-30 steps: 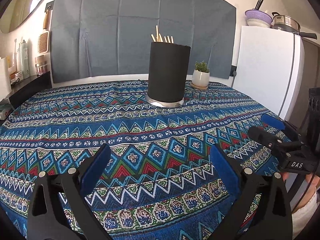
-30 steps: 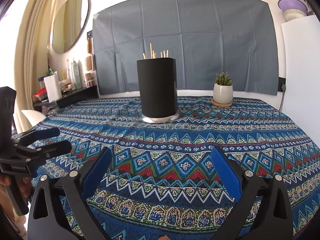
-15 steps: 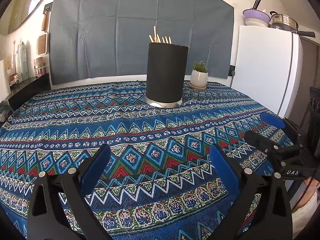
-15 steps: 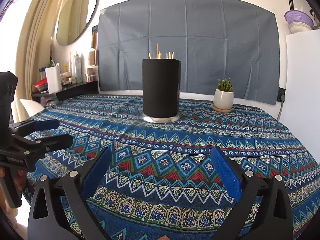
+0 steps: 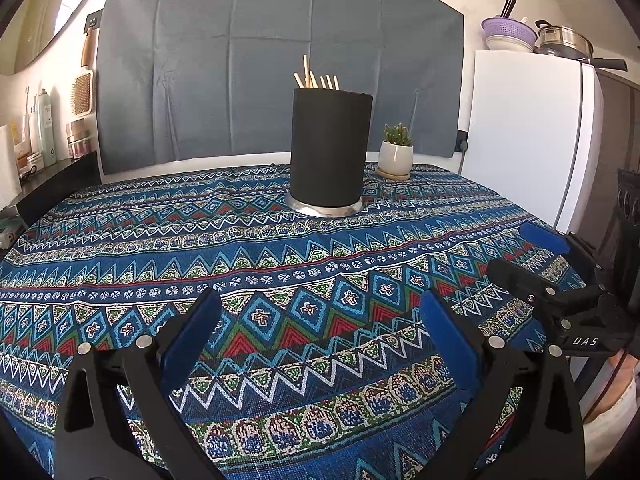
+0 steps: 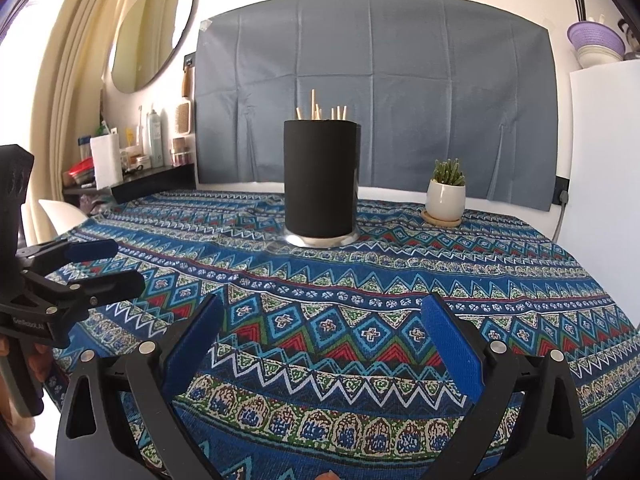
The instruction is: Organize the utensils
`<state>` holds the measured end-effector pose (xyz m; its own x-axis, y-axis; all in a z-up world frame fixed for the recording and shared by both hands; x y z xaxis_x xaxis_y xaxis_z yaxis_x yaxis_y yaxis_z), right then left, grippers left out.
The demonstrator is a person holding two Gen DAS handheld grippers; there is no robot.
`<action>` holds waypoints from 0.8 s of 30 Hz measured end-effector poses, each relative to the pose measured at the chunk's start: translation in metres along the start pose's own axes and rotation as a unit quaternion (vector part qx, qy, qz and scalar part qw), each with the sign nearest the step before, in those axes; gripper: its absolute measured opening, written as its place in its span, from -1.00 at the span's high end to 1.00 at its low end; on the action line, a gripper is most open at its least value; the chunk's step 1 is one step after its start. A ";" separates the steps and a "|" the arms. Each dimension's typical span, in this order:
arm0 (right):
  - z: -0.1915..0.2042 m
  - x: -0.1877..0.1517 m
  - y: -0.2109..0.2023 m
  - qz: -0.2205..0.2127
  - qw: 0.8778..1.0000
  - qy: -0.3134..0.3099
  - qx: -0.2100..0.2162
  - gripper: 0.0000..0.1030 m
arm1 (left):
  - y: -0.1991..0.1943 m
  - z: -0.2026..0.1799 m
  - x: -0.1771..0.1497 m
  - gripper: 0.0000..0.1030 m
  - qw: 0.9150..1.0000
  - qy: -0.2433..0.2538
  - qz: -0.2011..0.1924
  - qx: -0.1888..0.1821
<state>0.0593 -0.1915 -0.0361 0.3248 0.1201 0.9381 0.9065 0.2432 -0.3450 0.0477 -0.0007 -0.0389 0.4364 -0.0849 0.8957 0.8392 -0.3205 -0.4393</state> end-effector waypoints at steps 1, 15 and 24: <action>0.000 0.000 0.000 -0.001 1.000 0.000 -0.001 -0.84 | 0.000 0.000 0.000 -0.88 1.000 0.000 -0.001 0.001; 0.000 0.001 -0.003 -0.010 1.000 -0.003 -0.002 -0.84 | -0.001 -0.003 -0.001 -0.88 1.000 0.009 -0.003 -0.003; 0.001 0.001 -0.004 -0.013 1.000 -0.008 -0.007 -0.84 | 0.000 -0.003 -0.001 -0.88 1.000 0.014 -0.002 0.000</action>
<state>0.0554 -0.1910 -0.0340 0.2962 0.1301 0.9462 0.9186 0.2325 -0.3195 0.0465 -0.0035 -0.0392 0.4239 -0.1094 0.8991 0.8408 -0.3214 -0.4356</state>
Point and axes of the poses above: each gripper's, at about its wrist camera, not at the fingertips, and y roughly the way its jaws point, z to its left, x to its top, the point moved 6 cm from there along y, roughly the way its jaws point, and after that the axes turned 2 degrees about -x, right-handed, at the moved point
